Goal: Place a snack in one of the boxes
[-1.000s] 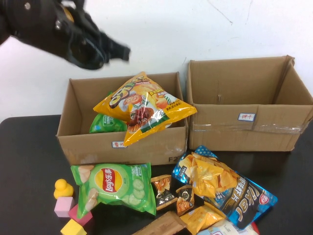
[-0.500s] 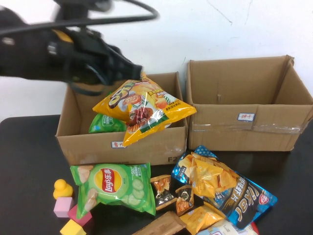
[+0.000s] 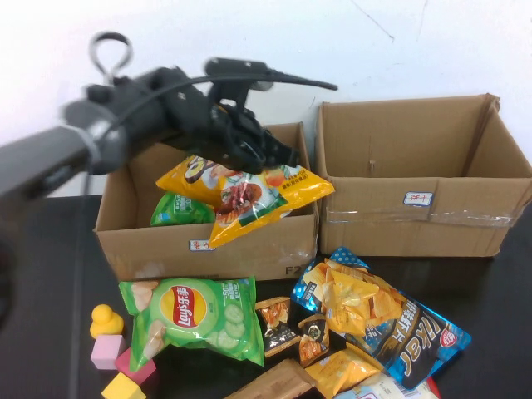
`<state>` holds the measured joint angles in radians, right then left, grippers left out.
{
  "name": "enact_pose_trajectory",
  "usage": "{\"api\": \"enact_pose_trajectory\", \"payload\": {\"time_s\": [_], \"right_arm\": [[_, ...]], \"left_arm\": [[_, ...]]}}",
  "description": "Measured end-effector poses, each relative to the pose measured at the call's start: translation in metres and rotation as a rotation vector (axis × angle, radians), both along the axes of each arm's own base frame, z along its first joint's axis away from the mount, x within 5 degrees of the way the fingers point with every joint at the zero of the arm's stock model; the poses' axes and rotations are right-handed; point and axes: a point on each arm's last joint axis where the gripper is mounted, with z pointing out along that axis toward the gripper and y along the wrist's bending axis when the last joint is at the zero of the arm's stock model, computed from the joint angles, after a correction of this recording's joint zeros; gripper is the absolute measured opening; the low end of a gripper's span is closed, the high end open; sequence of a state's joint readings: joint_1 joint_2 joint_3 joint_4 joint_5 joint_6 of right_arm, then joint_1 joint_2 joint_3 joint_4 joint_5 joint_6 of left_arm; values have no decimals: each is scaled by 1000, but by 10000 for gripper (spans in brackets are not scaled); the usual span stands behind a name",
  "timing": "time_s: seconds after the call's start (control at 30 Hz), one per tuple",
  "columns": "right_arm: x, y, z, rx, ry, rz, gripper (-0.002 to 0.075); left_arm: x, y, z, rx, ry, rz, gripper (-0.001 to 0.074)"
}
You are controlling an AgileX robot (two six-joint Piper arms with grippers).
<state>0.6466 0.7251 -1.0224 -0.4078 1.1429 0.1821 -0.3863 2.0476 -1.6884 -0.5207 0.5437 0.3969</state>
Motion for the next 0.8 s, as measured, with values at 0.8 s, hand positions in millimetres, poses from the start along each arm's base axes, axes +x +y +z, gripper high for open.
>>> {"api": "enact_pose_trajectory", "payload": {"time_s": [0.8], "right_arm": [[-3, -10, 0, -66, -6, -48, -1]], "left_arm": [[54, 9, 53, 25, -298, 194, -1]]}}
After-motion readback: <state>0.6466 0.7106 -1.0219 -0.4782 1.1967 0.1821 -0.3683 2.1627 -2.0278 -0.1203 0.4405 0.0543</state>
